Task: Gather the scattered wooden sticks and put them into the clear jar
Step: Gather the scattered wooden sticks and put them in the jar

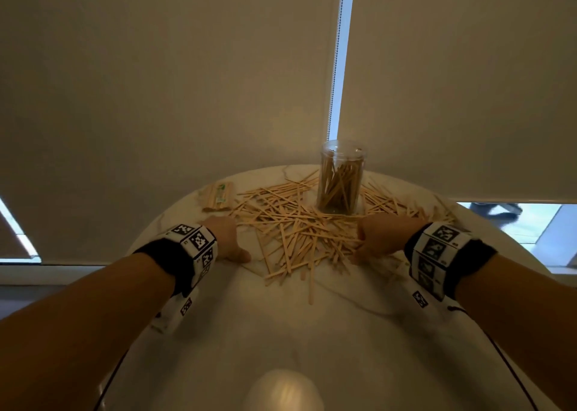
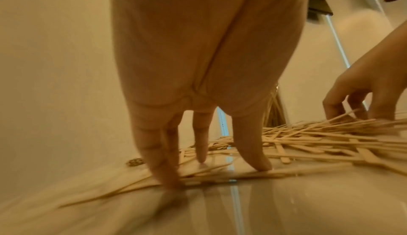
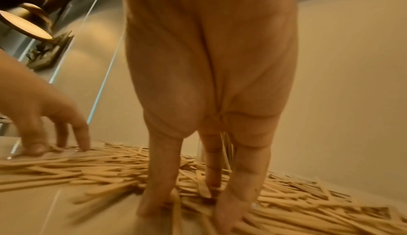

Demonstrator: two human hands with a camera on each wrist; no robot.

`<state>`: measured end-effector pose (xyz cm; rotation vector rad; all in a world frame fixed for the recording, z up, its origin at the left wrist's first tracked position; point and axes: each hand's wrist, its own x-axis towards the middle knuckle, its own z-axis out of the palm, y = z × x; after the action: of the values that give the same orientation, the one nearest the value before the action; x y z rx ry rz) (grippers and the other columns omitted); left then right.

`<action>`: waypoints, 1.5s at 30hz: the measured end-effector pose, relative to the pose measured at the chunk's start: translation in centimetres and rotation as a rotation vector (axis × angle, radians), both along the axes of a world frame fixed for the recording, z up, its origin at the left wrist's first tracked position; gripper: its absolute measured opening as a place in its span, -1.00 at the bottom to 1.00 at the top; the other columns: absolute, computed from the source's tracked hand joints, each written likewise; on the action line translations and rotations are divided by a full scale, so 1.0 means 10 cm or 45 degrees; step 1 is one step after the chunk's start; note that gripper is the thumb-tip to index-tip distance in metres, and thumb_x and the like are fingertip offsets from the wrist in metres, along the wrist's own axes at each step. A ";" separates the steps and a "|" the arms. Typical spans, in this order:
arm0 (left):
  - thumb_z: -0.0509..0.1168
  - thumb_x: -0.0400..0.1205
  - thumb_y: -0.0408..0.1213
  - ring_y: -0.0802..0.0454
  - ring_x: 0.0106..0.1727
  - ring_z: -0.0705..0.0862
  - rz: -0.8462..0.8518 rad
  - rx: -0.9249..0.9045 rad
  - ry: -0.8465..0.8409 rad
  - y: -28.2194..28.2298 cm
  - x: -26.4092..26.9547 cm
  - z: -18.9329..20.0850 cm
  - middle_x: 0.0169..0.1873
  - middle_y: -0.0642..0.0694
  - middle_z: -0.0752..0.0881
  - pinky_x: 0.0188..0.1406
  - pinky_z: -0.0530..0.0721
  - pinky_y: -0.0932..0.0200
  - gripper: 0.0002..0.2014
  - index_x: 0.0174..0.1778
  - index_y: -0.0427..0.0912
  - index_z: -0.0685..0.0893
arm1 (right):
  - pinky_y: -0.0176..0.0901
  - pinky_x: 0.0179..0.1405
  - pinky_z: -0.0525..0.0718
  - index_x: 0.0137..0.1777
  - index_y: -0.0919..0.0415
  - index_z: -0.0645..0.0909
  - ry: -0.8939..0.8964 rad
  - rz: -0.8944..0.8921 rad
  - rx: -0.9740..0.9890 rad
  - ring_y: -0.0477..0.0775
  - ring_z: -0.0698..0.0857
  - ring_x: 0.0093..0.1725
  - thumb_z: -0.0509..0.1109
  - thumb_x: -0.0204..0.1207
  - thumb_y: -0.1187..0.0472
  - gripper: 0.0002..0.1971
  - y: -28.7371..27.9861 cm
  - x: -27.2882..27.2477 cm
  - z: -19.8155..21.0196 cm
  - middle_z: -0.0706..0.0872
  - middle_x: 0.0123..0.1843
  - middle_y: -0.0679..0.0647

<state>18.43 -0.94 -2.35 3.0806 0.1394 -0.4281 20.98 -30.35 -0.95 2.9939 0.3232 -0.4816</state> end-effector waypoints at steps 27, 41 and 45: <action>0.33 0.71 -0.11 -0.18 0.29 0.67 -0.272 -0.175 0.009 -1.15 -0.03 0.01 0.26 -0.27 0.70 0.16 0.62 0.09 -0.62 0.33 -0.30 0.66 | -0.49 -0.21 0.46 0.31 0.24 0.65 0.007 0.419 0.234 -0.09 0.52 -0.09 0.22 0.74 0.25 -0.74 0.50 -0.47 0.08 0.54 0.05 -0.06; 0.41 0.63 -0.18 0.02 -0.37 0.55 -0.129 -0.239 0.178 -0.82 -0.42 0.19 -0.32 -0.10 0.64 -0.21 0.57 0.15 -0.80 -0.21 -0.24 0.69 | -0.10 0.05 0.64 0.33 0.21 0.67 0.037 0.299 0.134 0.17 0.68 0.17 0.34 0.61 0.24 -0.69 0.42 -0.69 -0.01 0.73 0.21 0.17; 0.12 0.79 0.02 -0.07 -0.08 0.56 -0.092 -0.312 0.122 -0.86 -0.51 0.20 0.02 -0.24 0.64 -0.05 0.53 0.15 -0.55 0.13 -0.35 0.67 | -0.17 -0.10 0.56 0.23 0.21 0.73 -0.077 0.330 0.099 0.14 0.63 0.09 0.33 0.61 0.27 -0.74 0.34 -0.72 -0.02 0.70 0.18 0.19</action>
<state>13.29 -9.58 -0.38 2.8324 -0.0218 -0.5513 13.79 -26.99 -1.16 2.9704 0.7279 -0.3588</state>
